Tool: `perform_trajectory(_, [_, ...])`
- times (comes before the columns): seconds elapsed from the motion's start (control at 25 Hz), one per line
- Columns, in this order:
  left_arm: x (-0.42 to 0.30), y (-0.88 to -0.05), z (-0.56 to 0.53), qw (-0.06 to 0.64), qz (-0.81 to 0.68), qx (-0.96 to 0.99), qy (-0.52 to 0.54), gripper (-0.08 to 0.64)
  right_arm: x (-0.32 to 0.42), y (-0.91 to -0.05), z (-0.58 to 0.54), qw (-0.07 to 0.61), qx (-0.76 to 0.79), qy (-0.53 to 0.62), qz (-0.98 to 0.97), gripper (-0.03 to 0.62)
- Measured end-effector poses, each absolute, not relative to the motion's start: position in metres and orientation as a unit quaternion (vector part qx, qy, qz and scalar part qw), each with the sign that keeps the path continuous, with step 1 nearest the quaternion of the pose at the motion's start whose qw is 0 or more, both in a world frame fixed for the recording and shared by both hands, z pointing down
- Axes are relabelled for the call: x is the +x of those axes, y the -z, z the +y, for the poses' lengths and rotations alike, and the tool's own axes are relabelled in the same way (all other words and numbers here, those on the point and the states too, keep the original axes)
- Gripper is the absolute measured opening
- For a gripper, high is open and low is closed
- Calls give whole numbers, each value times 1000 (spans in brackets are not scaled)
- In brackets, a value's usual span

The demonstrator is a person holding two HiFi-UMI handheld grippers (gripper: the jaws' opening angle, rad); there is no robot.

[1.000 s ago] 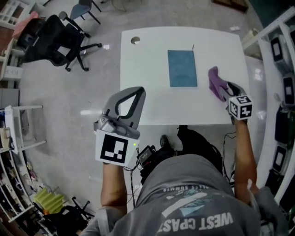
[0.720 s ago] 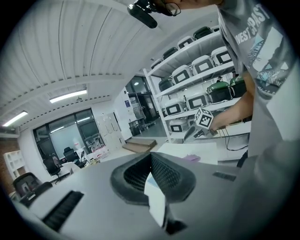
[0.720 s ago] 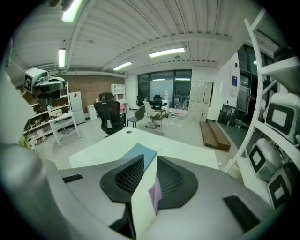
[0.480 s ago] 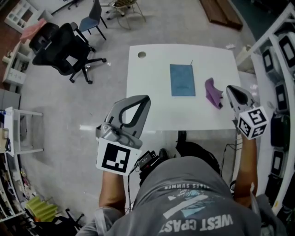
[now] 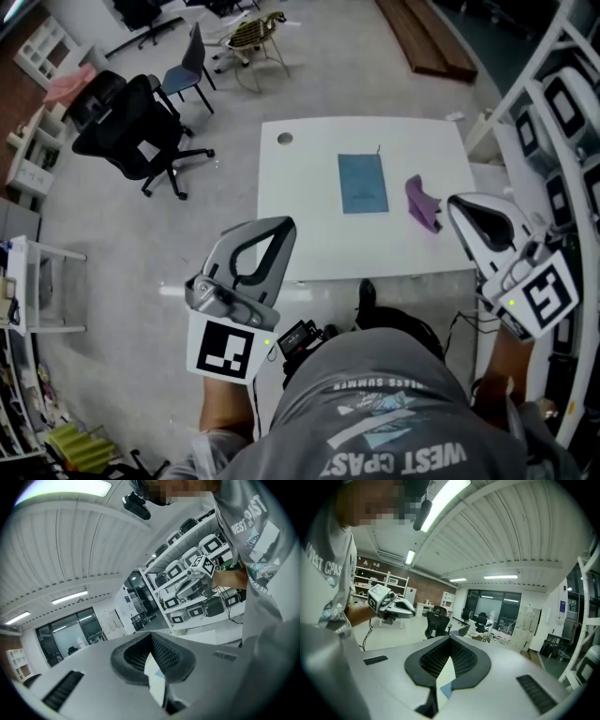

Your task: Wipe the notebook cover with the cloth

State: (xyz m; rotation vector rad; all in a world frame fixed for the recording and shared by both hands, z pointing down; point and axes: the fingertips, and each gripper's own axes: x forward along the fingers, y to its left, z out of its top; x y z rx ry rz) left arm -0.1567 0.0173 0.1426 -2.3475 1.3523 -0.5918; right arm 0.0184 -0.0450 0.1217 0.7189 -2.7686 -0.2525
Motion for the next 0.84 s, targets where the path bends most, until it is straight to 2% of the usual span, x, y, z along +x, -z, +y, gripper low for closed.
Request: perform_trajectory(0.84, [-126, -142, 56, 197, 462, -842, 198, 3, 44, -107, 18, 135, 265, 109, -948, 29])
